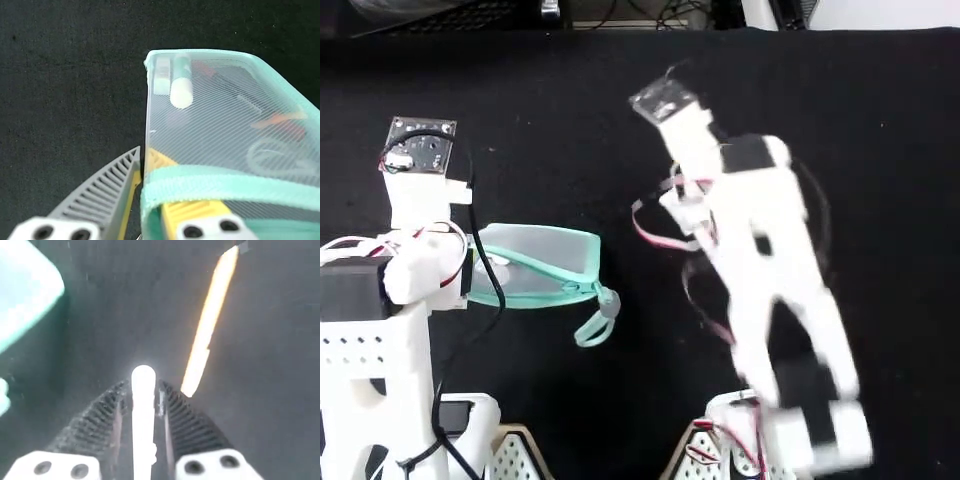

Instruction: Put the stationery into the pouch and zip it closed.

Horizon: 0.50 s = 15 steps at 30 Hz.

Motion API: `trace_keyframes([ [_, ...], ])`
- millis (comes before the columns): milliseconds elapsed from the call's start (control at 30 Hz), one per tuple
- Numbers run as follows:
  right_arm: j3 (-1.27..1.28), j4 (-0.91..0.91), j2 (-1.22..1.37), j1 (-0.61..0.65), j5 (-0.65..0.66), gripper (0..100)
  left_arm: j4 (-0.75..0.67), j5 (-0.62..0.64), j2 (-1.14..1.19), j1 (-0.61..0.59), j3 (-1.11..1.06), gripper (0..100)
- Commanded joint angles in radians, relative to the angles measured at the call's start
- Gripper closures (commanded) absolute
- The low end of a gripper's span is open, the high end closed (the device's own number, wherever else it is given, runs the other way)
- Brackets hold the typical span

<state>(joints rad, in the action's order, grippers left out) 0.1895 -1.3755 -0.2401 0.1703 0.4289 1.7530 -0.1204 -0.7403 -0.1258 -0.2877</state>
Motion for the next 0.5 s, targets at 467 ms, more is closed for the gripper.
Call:
trace_keyframes([
  [467,0.174,0.397,-1.104,0.591,-0.141,98.5,0.005,0.014,0.002,0.015,-0.001,97],
])
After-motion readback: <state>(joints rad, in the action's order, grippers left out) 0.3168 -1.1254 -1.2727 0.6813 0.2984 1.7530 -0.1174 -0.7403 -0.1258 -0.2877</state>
